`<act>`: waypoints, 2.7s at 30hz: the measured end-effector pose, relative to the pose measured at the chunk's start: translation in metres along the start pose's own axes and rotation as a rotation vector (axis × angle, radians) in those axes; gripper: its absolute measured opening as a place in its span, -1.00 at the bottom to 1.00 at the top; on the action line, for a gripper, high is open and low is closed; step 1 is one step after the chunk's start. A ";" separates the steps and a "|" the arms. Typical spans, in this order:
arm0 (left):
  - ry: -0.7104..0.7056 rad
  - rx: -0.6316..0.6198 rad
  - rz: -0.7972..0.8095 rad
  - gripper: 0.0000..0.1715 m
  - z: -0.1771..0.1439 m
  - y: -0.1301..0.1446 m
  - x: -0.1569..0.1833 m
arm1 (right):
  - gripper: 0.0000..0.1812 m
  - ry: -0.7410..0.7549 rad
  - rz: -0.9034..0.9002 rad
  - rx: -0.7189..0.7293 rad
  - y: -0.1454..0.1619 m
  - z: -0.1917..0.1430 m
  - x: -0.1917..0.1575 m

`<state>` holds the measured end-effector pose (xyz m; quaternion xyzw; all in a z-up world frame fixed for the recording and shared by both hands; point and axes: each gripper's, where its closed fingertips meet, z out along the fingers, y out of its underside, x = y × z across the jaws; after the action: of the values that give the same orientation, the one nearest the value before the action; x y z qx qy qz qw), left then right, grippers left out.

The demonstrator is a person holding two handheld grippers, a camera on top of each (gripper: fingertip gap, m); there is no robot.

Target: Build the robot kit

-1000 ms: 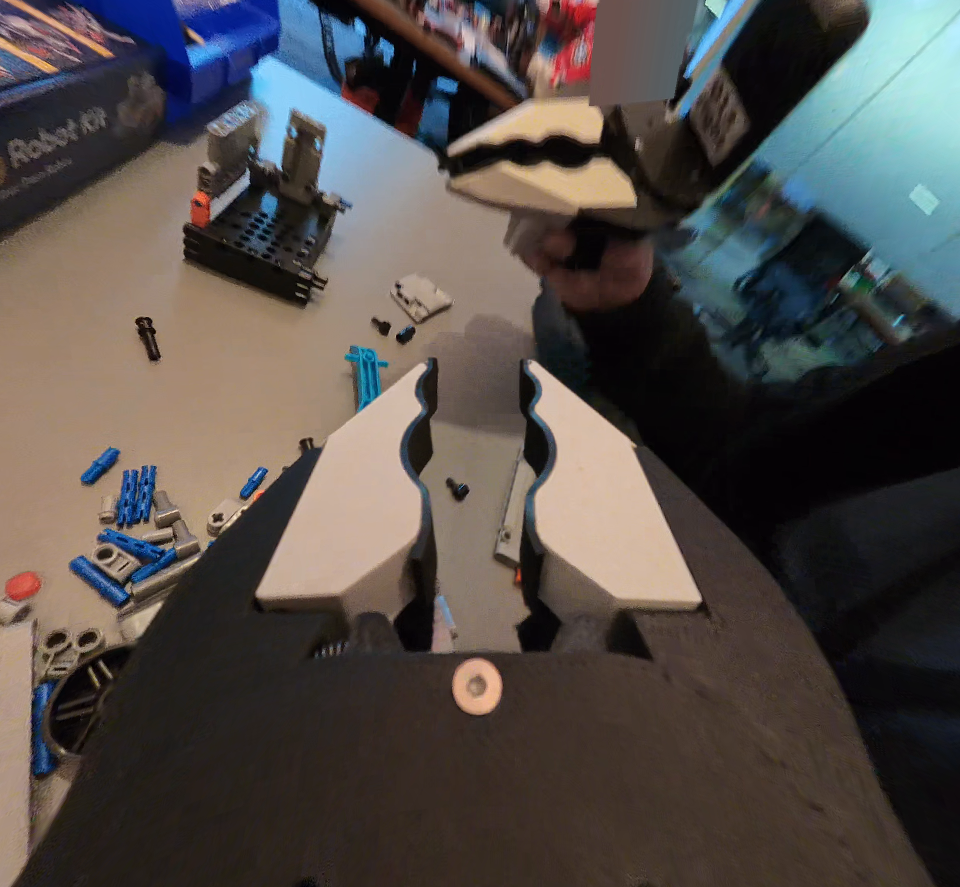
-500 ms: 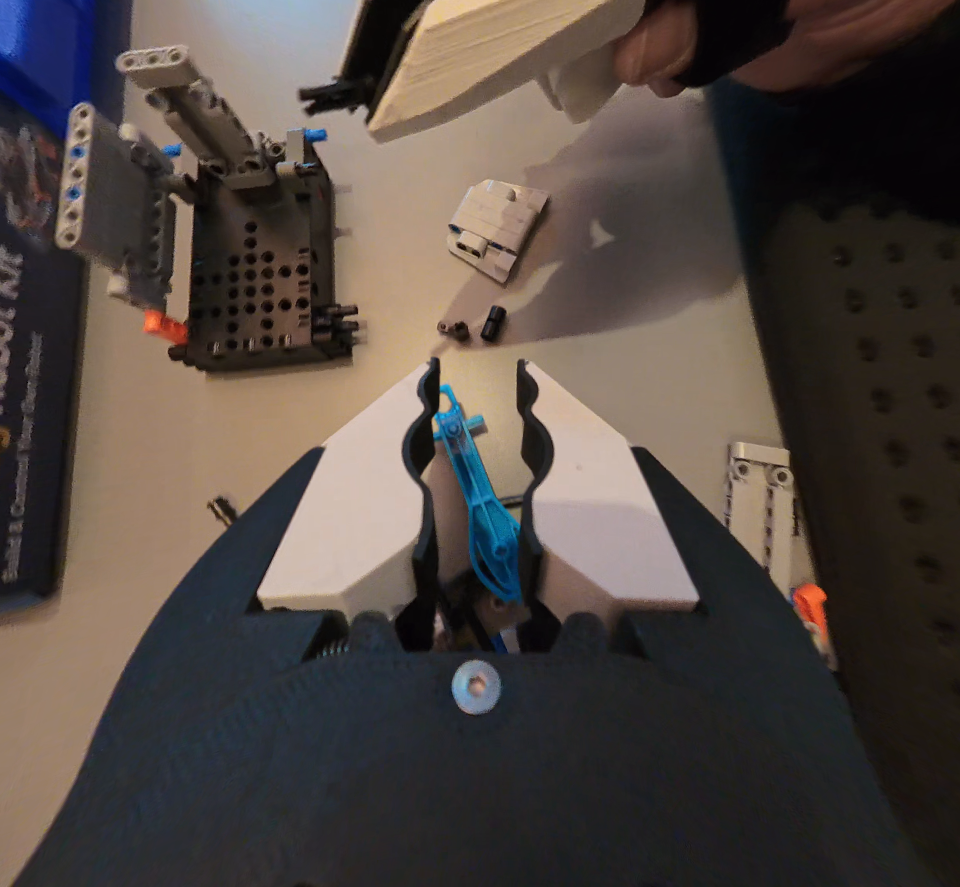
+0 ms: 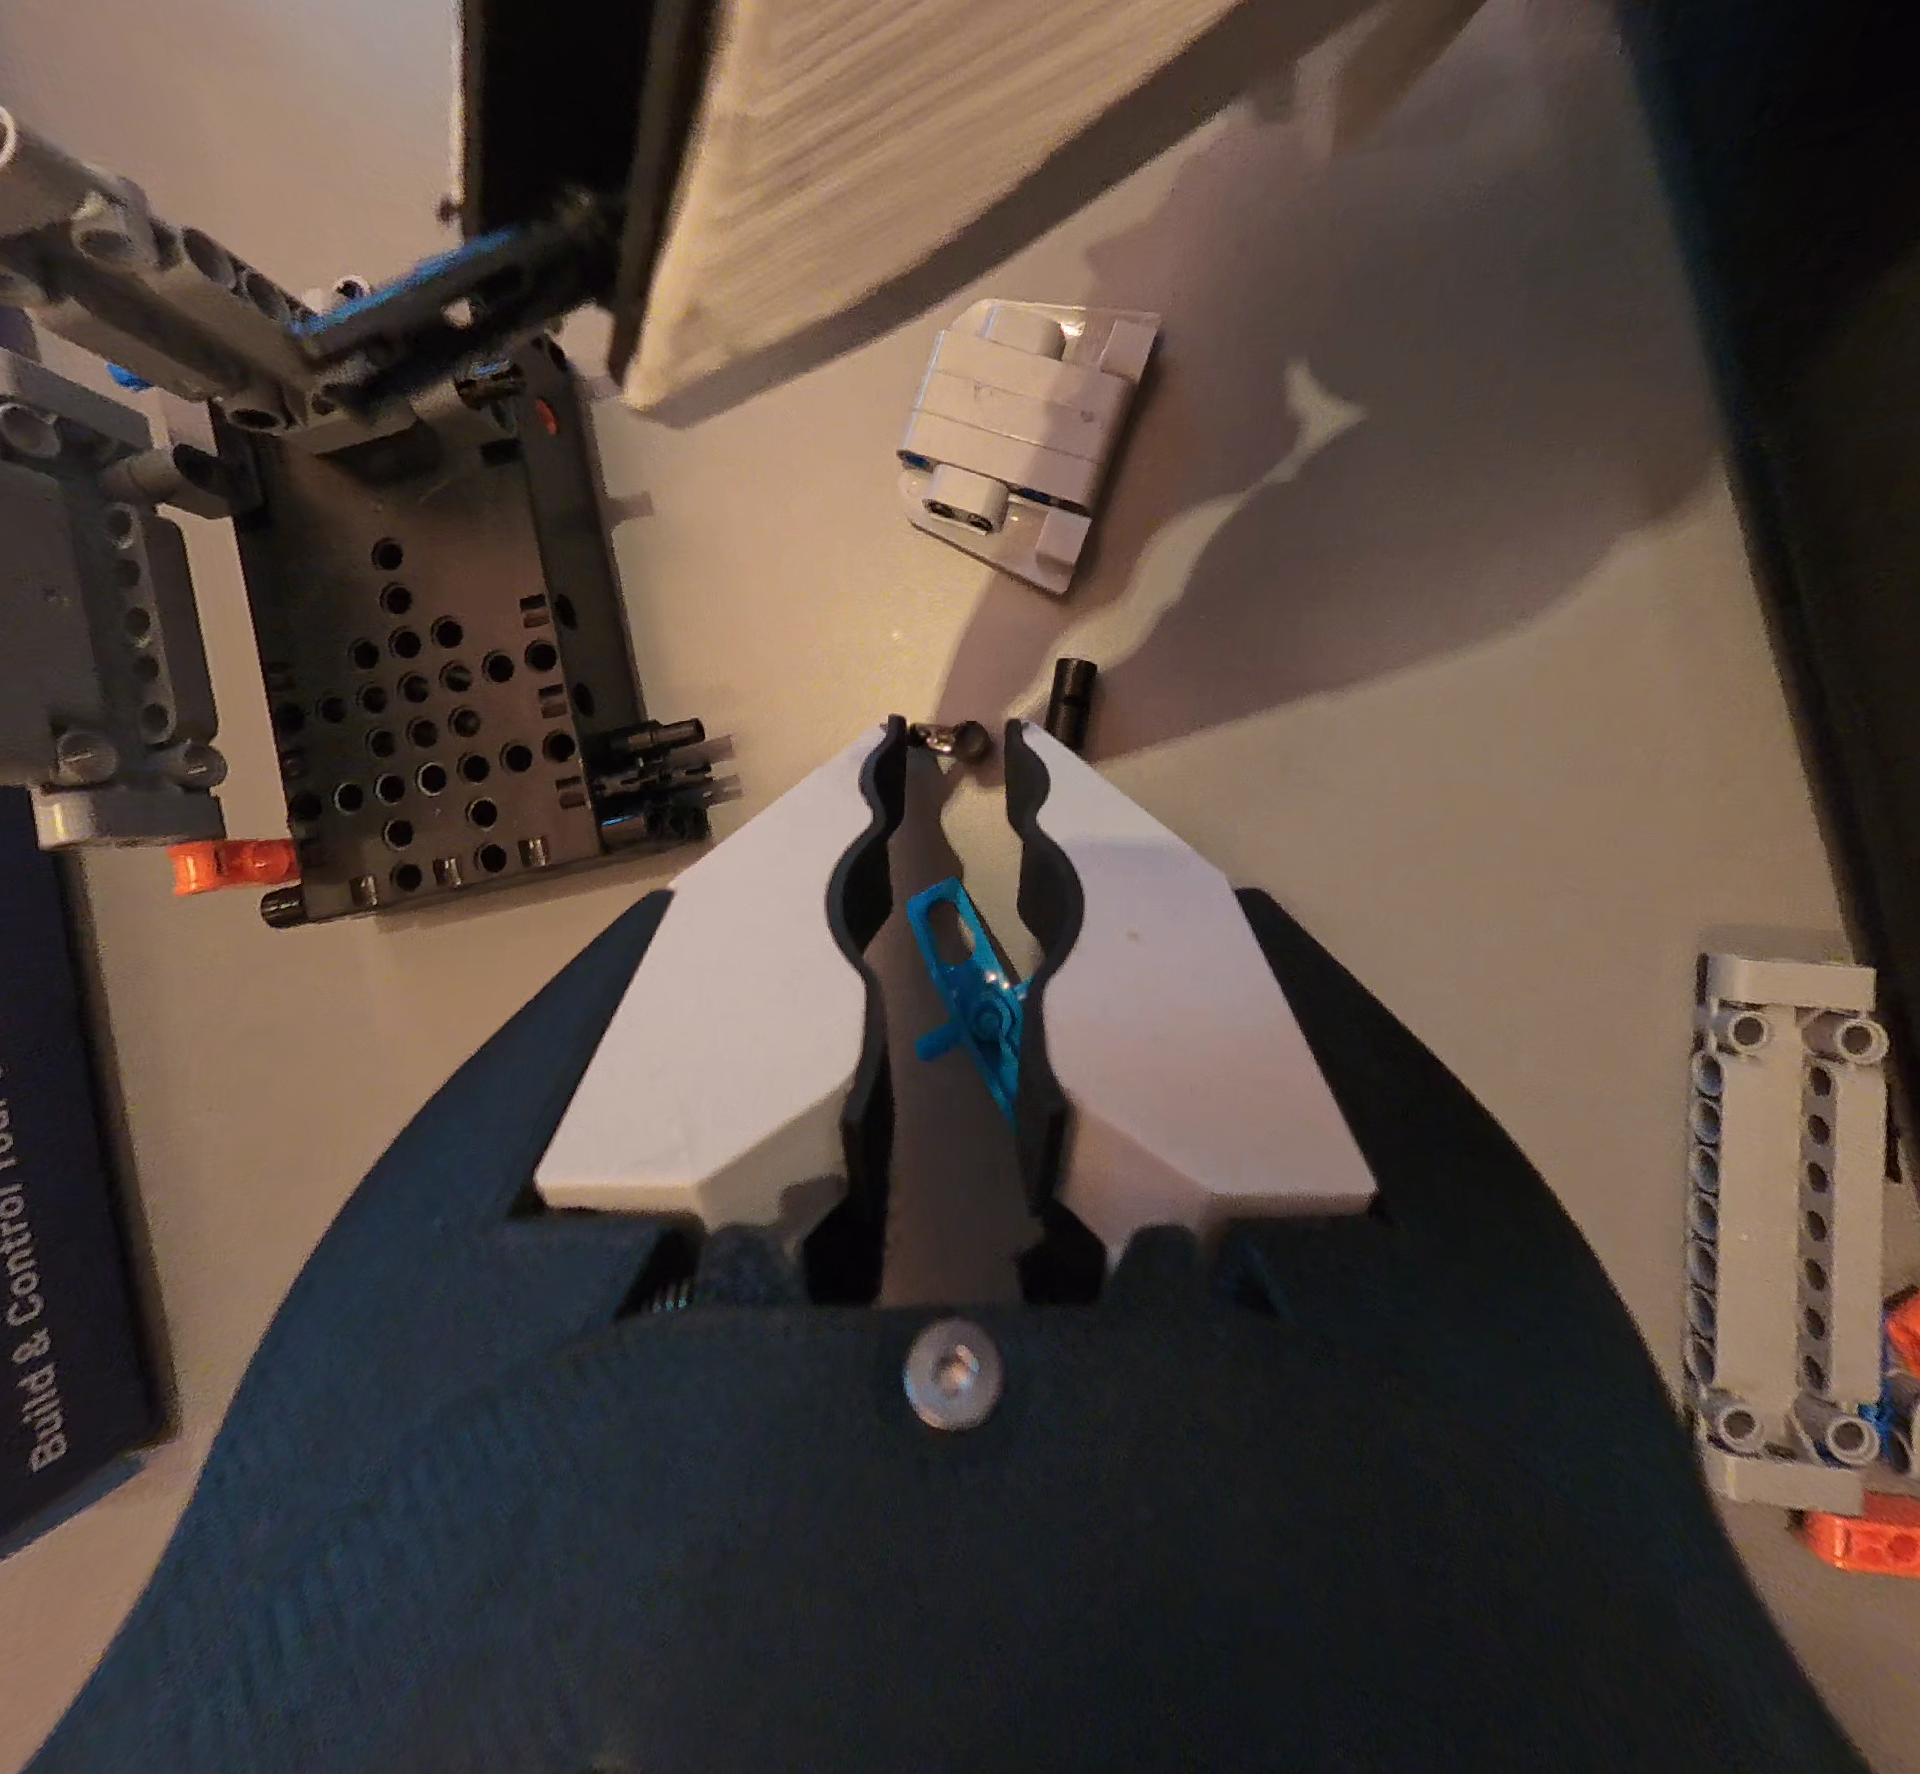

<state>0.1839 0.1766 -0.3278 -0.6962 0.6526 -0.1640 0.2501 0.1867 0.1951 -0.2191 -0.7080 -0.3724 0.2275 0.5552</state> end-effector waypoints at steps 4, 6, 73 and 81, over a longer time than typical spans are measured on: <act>0.012 0.000 -0.013 -0.86 0.001 0.000 0.000 | -0.96 0.000 0.005 0.003 0.000 -0.001 0.001; 0.008 0.008 -0.017 -0.86 0.001 0.000 0.000 | -0.96 0.000 0.005 0.003 0.000 -0.001 0.001; 0.050 1.271 -0.649 -0.88 -0.248 0.039 0.030 | -0.97 -0.120 -0.311 0.120 -0.090 0.057 -0.167; 0.043 1.269 -0.634 -0.88 -0.249 0.037 0.033 | -0.97 -0.081 -0.383 0.095 -0.090 0.057 -0.167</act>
<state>0.0184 0.1097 -0.1471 -0.5694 0.2017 -0.5910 0.5347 0.0169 0.1091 -0.1646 -0.5875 -0.5110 0.1633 0.6059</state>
